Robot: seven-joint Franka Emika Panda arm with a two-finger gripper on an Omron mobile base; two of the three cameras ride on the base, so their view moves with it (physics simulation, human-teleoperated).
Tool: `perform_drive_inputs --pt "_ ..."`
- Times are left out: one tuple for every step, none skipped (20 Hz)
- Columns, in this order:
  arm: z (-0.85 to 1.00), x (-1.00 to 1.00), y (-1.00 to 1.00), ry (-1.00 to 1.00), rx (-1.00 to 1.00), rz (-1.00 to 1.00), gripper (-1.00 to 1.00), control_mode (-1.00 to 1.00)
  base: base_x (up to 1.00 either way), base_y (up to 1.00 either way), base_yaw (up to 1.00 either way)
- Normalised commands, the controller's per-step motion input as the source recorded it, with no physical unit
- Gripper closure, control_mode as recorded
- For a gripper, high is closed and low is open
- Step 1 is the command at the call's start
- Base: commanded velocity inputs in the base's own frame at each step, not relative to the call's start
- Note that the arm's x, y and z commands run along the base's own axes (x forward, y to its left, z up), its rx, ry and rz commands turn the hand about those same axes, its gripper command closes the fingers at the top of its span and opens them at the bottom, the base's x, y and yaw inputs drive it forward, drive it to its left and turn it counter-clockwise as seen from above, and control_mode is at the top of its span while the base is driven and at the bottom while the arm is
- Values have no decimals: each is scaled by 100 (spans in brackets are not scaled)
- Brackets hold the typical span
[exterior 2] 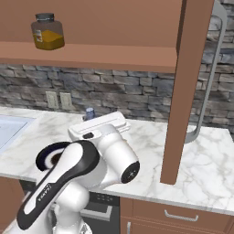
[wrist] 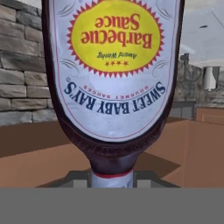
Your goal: Pick the chicken drumstick from the plate and place it on the cutting board. Then pick the condiment bottle from the cabinet and place it next to the cutting board.
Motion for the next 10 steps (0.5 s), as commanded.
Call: perform_drive_inputs --pt "-21 0 -15 0 1 2 100 -100 0 0 0" --pt "-21 -1 -14 0 1 1 100 -100 0 0 0" --pt "-20 -2 -14 0 1 0 100 -100 0 0 0" --pt "-19 -3 -12 0 1 0 100 -100 0 0 0" --pt "-18 0 -11 0 1 0 100 -100 0 0 0" --pt "-17 -1 -11 0 1 0 100 -100 0 0 0" --pt "-18 -2 -10 0 1 0 100 -100 0 0 0" --pt "-19 -2 -10 0 0 0 100 -100 0 0 0" --pt "-21 -3 -10 0 0 0 100 -100 0 0 0" --pt "-24 -4 -10 0 0 0 100 -100 0 0 0"
